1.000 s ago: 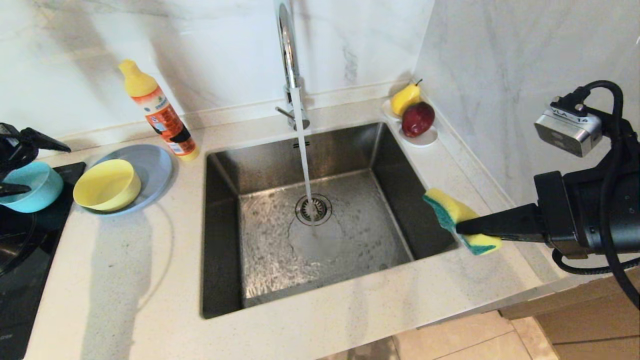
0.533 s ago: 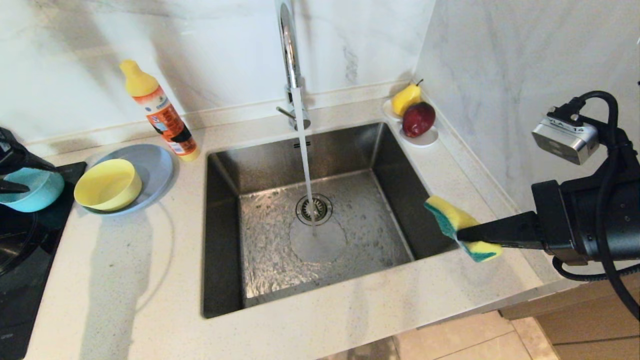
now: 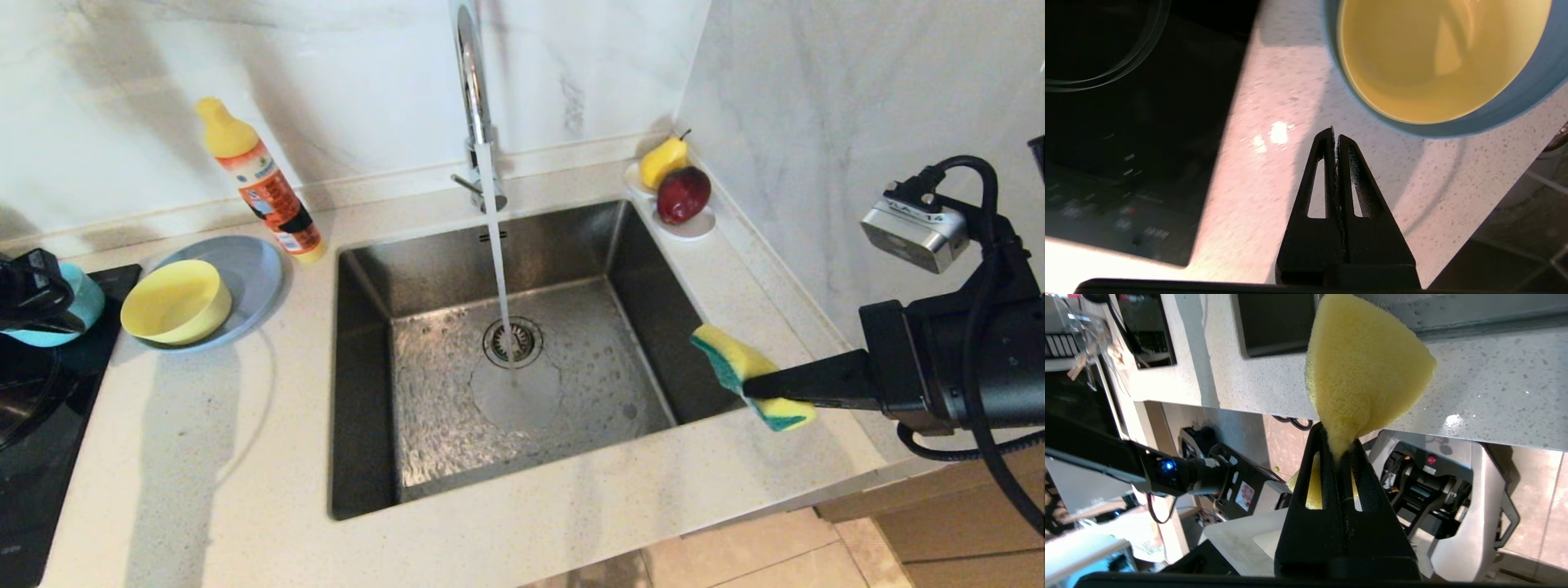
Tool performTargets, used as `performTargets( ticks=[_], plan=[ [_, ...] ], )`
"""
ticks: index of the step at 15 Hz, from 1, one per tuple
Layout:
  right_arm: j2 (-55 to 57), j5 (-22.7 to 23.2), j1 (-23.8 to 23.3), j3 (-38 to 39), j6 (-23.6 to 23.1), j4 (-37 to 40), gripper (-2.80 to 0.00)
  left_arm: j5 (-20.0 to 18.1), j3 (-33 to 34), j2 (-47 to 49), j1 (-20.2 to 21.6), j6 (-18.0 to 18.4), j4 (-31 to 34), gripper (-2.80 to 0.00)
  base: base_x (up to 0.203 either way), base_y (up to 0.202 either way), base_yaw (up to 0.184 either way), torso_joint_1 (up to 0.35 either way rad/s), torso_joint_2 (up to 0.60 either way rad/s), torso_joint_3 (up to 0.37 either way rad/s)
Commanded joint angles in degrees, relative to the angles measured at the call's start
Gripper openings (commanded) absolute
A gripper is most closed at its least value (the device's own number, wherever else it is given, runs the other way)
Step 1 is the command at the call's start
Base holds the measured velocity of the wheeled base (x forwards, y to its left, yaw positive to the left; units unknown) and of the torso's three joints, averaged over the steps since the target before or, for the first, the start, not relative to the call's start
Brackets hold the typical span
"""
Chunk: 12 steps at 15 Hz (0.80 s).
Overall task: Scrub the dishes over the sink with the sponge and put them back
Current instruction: Wash the bowl
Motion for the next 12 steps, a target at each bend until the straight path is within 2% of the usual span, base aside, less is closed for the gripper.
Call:
performTargets(
  ticks=[1, 2, 5, 12],
  plan=[
    [0.4, 0.1, 0.0, -0.1, -0.3, 0.1, -2.8, -0.2, -0.1, 2.1, -1.4, -0.4, -0.3, -2.8, 0.0, 0.0, 0.0, 0.0, 0.0, 0.0],
    [0.4, 0.1, 0.0, -0.2, -0.3, 0.1, -2.8, -0.2, -0.1, 2.2, -1.5, -0.5, -1.0, 0.0, 0.0, 0.0, 0.0, 0.0, 0.0, 0.0],
    [0.6, 0.2, -0.4, -0.1, -0.3, 0.1, -2.8, 0.1, -0.4, 2.6, -1.5, -3.3, -3.7, 0.0, 0.0, 0.0, 0.0, 0.0, 0.0, 0.0],
    [-0.1, 0.2, -0.7, 0.4, -0.3, 0.2, -2.8, 0.0, -0.3, 4.3, -1.4, -3.9, -3.5, 0.0, 0.0, 0.0, 0.0, 0.0, 0.0, 0.0]
  ],
)
